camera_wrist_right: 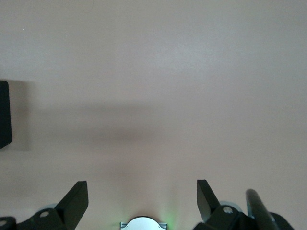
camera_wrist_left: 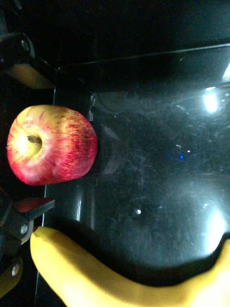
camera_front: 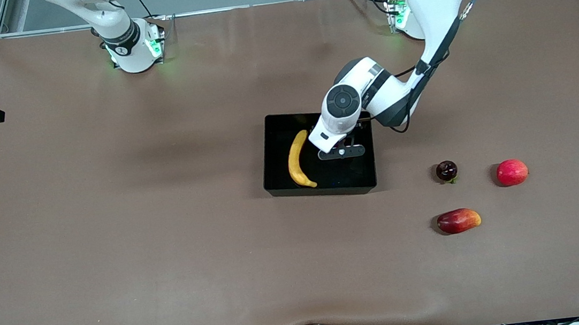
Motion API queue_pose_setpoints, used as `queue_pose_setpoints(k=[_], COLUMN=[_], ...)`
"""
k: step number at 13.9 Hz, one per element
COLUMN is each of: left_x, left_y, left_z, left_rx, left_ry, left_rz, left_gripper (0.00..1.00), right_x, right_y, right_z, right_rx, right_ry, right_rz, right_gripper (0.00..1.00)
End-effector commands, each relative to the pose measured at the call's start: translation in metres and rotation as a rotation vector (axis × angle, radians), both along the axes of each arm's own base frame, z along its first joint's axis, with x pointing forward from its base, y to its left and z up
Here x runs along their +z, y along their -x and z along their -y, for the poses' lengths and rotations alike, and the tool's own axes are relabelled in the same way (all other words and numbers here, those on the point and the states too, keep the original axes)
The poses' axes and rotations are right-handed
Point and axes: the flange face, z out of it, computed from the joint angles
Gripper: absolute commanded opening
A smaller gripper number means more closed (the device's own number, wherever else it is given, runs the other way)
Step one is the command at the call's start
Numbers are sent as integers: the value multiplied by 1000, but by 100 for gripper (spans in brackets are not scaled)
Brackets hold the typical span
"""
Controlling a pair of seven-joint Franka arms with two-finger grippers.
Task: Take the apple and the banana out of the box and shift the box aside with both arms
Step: 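Grasp the red-yellow apple with the left gripper and lift it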
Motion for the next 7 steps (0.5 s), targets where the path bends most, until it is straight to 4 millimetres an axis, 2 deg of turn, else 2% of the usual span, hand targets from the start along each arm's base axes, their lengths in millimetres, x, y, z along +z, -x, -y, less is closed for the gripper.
queue_pose_setpoints(k=[1,2,3,4,7], left_x=[-1,1,3,10,48], left_y=[1,0,0,-3,-23], left_z=[4,4,4,5,8], left_rx=[1,6,6,7,31], left_ry=[-2,-3,-5,0,22], left_rz=[22,24,25,38,84], left_gripper=[67,34,14,0,0], right_x=[2,2,2,2,1], right_y=[1,1,1,0,0], right_z=[0,-1,-1,-1,-1], right_rx=[10,13,13,13,12], right_ry=[3,5,5,5,3], right_rz=[-2,-2,-2,0,-3], right_gripper=[100,100,100,100,100])
